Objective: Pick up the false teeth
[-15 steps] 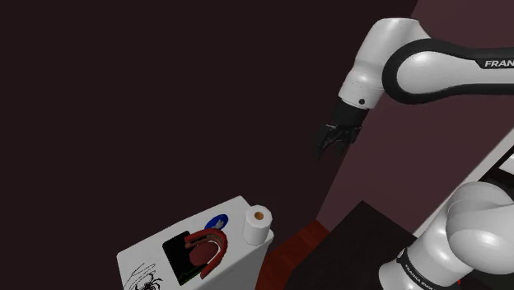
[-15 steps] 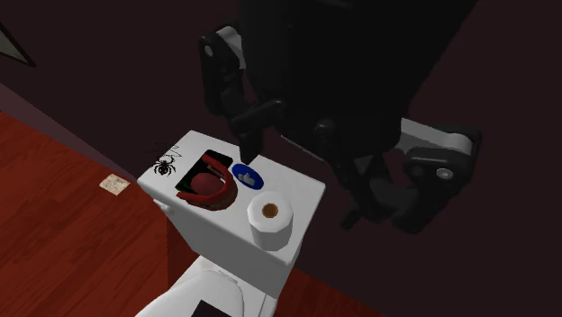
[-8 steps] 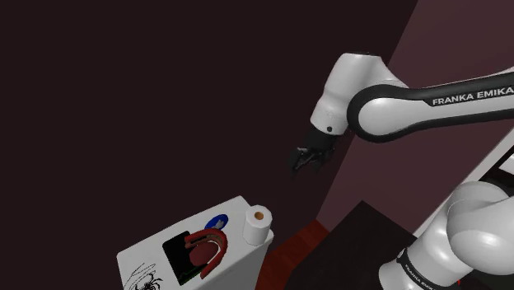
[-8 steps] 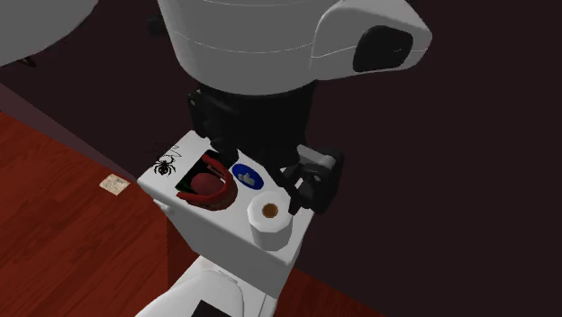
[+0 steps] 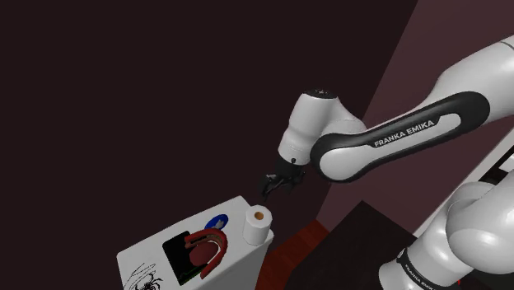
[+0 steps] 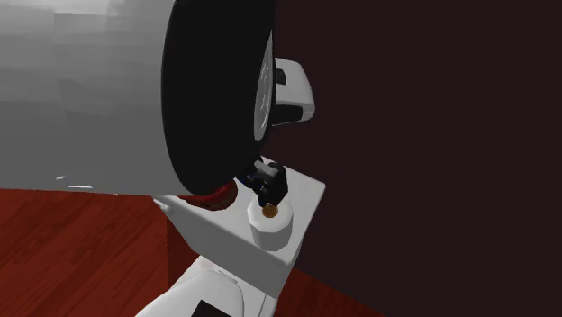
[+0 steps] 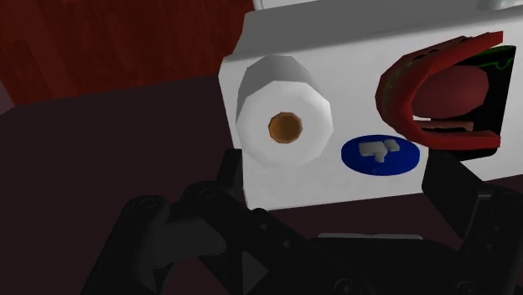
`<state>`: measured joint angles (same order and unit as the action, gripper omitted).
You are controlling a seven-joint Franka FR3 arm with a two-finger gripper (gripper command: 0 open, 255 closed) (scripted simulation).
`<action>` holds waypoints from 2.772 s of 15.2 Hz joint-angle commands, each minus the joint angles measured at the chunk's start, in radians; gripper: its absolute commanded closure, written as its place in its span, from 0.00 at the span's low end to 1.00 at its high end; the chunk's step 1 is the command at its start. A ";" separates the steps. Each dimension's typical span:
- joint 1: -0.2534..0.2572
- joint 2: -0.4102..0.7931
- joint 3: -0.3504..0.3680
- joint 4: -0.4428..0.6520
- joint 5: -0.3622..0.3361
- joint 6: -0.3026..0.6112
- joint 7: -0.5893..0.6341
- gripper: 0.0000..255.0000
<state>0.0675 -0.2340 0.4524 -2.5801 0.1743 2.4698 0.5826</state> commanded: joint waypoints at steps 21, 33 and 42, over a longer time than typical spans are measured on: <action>0.273 0.837 -0.188 0.474 -0.777 0.292 0.733 0.00; 0.303 0.894 -0.225 0.496 -0.809 0.329 0.763 1.00; 0.270 0.832 -0.184 0.472 -0.774 0.289 0.730 1.00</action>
<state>0.3431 0.6109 0.2586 -2.1060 -0.6080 2.7690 1.3188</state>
